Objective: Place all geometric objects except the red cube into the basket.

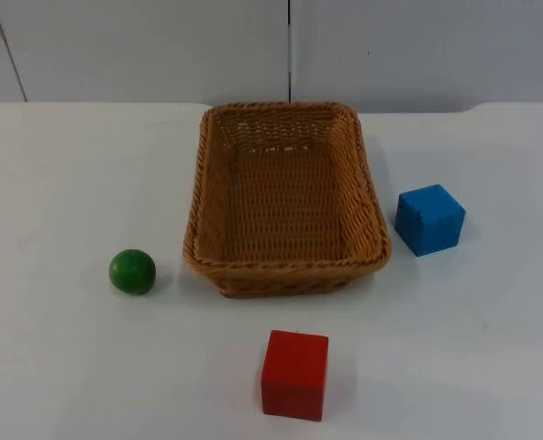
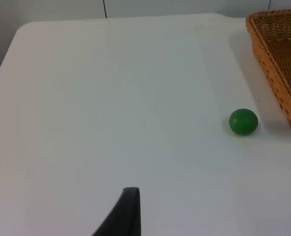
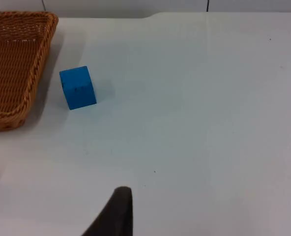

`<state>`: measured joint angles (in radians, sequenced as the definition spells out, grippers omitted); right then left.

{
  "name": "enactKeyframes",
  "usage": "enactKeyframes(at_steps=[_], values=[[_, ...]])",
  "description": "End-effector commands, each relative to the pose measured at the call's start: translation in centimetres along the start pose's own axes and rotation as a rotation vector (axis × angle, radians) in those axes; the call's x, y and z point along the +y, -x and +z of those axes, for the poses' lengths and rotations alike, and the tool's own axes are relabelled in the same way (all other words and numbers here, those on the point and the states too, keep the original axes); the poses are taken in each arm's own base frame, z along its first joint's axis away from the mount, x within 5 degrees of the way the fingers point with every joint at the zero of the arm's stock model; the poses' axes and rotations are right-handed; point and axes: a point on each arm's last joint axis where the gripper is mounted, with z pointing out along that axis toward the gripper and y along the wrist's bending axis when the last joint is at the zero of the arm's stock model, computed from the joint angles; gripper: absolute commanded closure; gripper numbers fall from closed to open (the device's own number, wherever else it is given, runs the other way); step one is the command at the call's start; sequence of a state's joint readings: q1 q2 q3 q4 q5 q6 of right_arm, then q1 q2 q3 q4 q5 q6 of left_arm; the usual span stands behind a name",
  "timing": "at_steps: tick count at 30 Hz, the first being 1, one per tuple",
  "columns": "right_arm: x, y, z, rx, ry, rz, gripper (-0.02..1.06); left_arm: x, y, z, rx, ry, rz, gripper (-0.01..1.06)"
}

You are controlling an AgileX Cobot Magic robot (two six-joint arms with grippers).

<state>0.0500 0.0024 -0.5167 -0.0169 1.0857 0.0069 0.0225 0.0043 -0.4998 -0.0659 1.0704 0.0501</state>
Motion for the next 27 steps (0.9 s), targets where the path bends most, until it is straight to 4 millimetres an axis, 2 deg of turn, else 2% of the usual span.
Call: enactKeyframes(at_steps=[1,5,9,10,14,15,19,20,24,27], values=[[0.0,0.0,0.0,-0.009,-0.005,0.002,-0.01,-0.2,0.0,-0.1,-0.009,-0.022,-0.019,0.0],[0.0,0.0,0.0,-0.009,-0.005,0.002,-0.01,-0.3,1.3,0.4,0.025,-0.04,-0.034,0.0],[0.0,0.0,0.0,-0.009,-0.005,0.002,-0.01,-0.1,3.4,2.6,0.089,-0.038,-0.048,0.0],[0.0,0.0,0.0,-0.009,-0.005,0.002,-0.01,-0.1,3.4,2.6,0.089,-0.038,-0.048,0.0],[0.0,0.0,0.0,-0.009,-0.005,0.002,-0.01,0.0,4.4,6.1,0.243,-0.047,-0.068,0.0],[0.0,0.0,0.0,-0.009,-0.005,0.002,-0.01,0.0,4.4,6.1,0.243,-0.047,-0.068,0.0],[0.0,0.0,0.0,-0.009,-0.005,0.002,-0.01,0.0,4.9,10.6,0.401,-0.088,-0.031,0.0],[0.0,0.0,0.0,-0.009,-0.005,0.002,-0.01,0.0,4.9,10.6,0.401,-0.088,-0.031,0.0],[0.0,0.0,0.0,-0.009,-0.005,0.002,-0.01,-0.3,5.5,14.2,0.536,-0.165,-0.012,0.0],[0.0,0.0,0.0,-0.009,-0.005,0.002,-0.01,-0.4,6.0,15.8,0.588,-0.188,-0.015,0.0]])
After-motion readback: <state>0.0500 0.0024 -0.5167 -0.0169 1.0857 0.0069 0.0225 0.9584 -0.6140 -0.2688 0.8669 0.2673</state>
